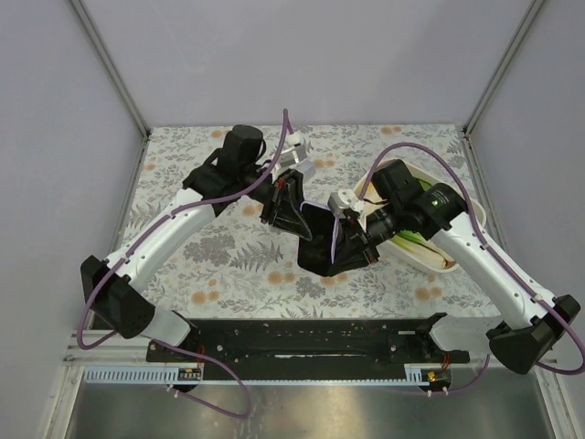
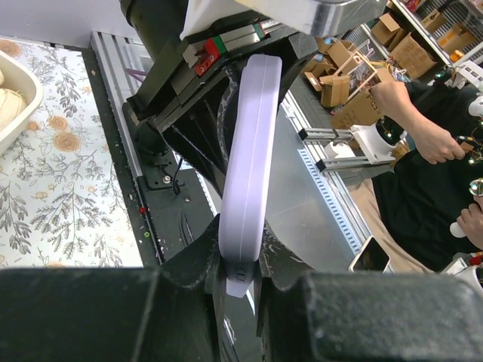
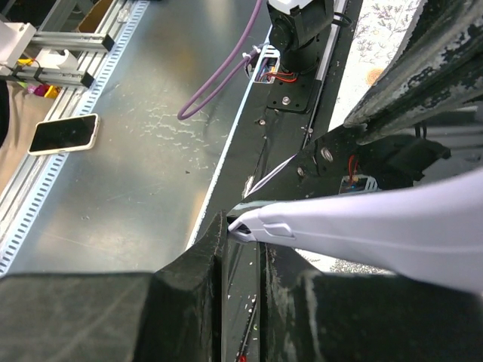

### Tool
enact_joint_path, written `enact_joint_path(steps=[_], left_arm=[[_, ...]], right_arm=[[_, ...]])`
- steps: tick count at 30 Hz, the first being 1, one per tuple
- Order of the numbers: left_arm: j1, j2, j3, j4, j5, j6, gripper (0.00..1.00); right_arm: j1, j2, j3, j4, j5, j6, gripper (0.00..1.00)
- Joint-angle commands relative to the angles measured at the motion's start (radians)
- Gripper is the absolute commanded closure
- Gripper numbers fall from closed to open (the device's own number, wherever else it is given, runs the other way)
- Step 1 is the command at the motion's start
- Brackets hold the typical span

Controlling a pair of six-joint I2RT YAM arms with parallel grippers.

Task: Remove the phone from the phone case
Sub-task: Remove the phone case from the phone.

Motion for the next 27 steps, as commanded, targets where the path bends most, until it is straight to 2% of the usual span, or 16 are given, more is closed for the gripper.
enact_joint_path(steps=[1, 7, 14, 27], left_arm=[[0.023, 0.076, 0.056, 0.218, -0.309, 0.051, 1.00], [0.020, 0.088, 0.056, 0.212, -0.308, 0.048, 1.00], [0.017, 0.081, 0.044, 0.202, -0.305, 0.049, 1.00], [-0.004, 0.013, -0.038, 0.259, -0.292, -0.038, 1.00]], right_arm=[[0.124, 0.015, 0.080, -0.106, -0.180, -0.189, 1.00], [0.131, 0.057, 0.126, -0.226, -0.126, -0.323, 1.00], [0.131, 0.077, 0.125, -0.225, -0.063, -0.364, 1.00], [0.131, 0.078, 0.077, 0.002, 0.119, -0.197, 1.00]])
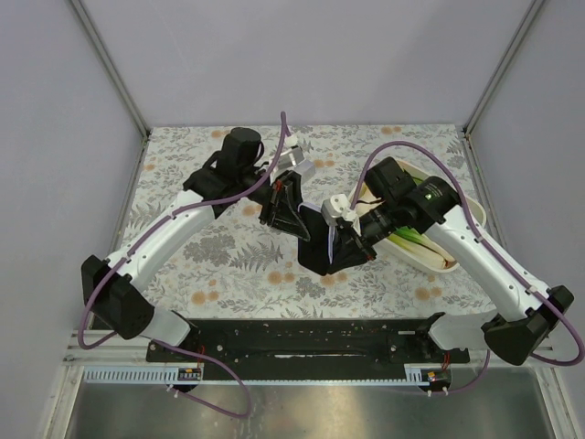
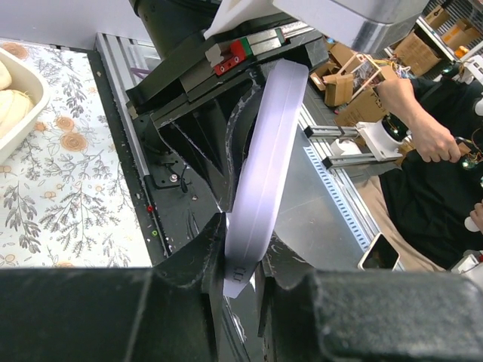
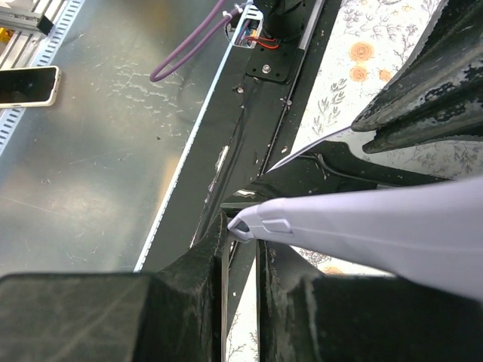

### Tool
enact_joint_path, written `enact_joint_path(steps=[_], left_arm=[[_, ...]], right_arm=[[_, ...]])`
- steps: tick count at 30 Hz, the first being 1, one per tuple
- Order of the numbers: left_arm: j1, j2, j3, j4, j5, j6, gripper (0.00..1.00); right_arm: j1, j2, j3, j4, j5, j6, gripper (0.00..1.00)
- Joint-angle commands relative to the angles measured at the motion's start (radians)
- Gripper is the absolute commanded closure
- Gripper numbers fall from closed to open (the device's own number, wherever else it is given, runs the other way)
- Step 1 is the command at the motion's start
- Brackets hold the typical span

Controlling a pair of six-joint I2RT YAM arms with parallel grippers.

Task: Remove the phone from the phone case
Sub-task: Remove the phone case from the phone.

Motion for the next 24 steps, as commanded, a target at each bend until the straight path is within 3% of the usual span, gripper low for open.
enact_joint_path(steps=[1, 11, 24], left_arm=[[-0.006, 0.008, -0.009, 0.226, -0.317, -0.068, 1.00], [-0.017, 0.036, 0.003, 0.252, -0.297, -0.137, 1.00], [-0.024, 0.099, 0.093, 0.160, -0.296, -0.096, 1.00]], right_arm=[[0.102, 0.006, -0.023, 0.158, 0.018, 0.025, 1.00], [0.103, 0.024, 0.001, 0.126, 0.034, -0.034, 1.00], [0.151, 0.049, 0.012, 0.053, 0.032, -0.107, 1.00]])
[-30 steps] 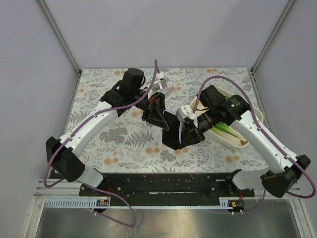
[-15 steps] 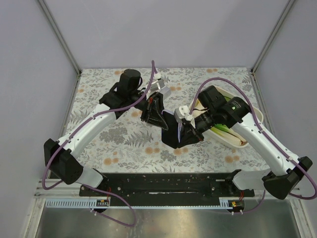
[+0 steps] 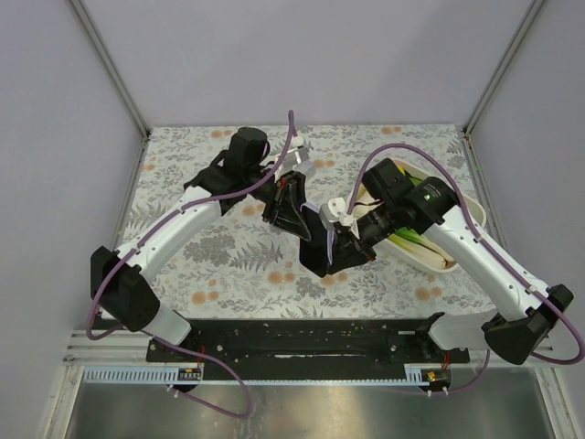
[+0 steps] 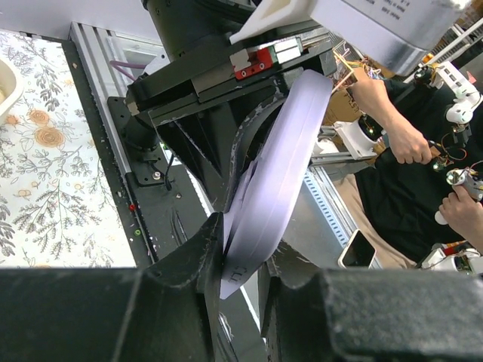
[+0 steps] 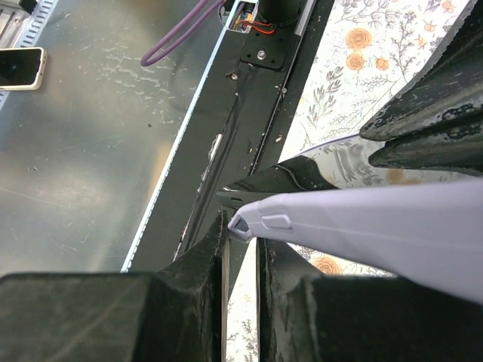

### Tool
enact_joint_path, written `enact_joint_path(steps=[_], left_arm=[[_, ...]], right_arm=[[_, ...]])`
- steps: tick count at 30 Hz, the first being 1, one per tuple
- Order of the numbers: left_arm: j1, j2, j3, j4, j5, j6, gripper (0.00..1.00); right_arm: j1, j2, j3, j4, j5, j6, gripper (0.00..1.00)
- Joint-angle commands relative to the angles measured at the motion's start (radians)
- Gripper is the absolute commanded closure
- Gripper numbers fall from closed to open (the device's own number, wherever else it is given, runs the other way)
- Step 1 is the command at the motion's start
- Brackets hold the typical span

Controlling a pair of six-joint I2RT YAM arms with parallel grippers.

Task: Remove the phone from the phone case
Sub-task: Remove the phone case from the phone.

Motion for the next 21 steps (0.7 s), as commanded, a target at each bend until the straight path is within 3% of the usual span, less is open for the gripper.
enact_joint_path(steps=[1, 21], left_arm=[[-0.028, 0.053, 0.103, 0.101, -0.351, -0.030, 1.00], [-0.051, -0.048, 0.012, 0.111, -0.522, -0.027, 1.00]], right_arm=[[0.131, 0.051, 0.015, 0.053, -0.029, -0.103, 1.00], [0.100, 0.002, -0.149, 0.631, 0.238, 0.536, 1.00]])
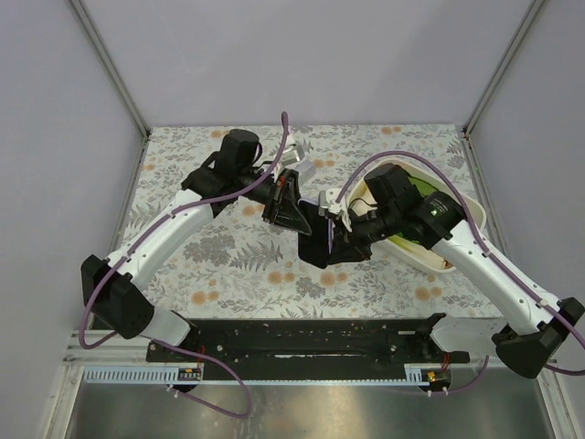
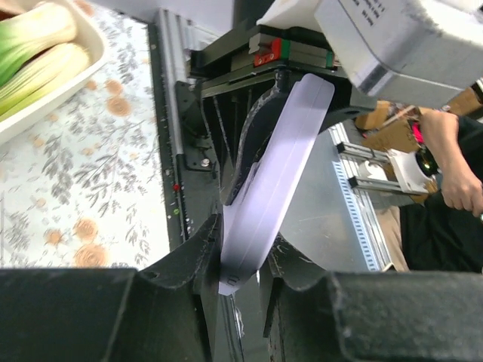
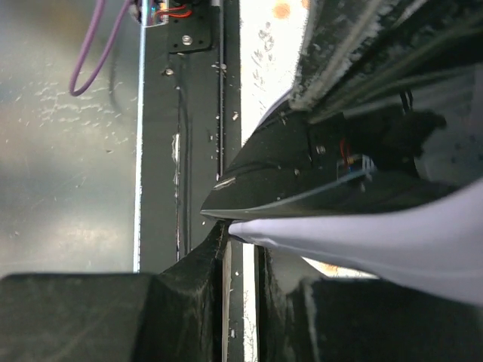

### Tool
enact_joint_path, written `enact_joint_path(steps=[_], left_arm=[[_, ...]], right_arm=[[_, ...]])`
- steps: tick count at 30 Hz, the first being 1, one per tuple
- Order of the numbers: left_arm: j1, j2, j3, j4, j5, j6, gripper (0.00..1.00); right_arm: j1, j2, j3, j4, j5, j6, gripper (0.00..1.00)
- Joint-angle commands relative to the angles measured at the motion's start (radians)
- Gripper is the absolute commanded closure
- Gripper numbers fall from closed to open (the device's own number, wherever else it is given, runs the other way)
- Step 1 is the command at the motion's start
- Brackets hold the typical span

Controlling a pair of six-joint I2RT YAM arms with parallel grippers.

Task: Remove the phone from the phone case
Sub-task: Remove the phone case from the phone.

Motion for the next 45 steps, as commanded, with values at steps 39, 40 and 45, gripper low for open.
enact_joint_path(steps=[39, 40, 45], left_arm=[[-0.018, -0.069, -0.071, 0.276, -0.414, -0.103, 1.00], [-0.005, -0.073, -0.068, 0.269, -0.407, -0.091, 1.00], [0.016, -0.082, -0.063, 0.230, -0.364, -0.040, 1.00]], right_arm=[[-0.132, 0.033, -0.222, 0.768, -0.011, 0.517, 0.80], [-0.146, 0.023, -0.225, 0.762, -0.006, 0.515, 0.75], [-0.187, -0.030, -0.209, 0.668, 0.010, 0.457, 0.54]])
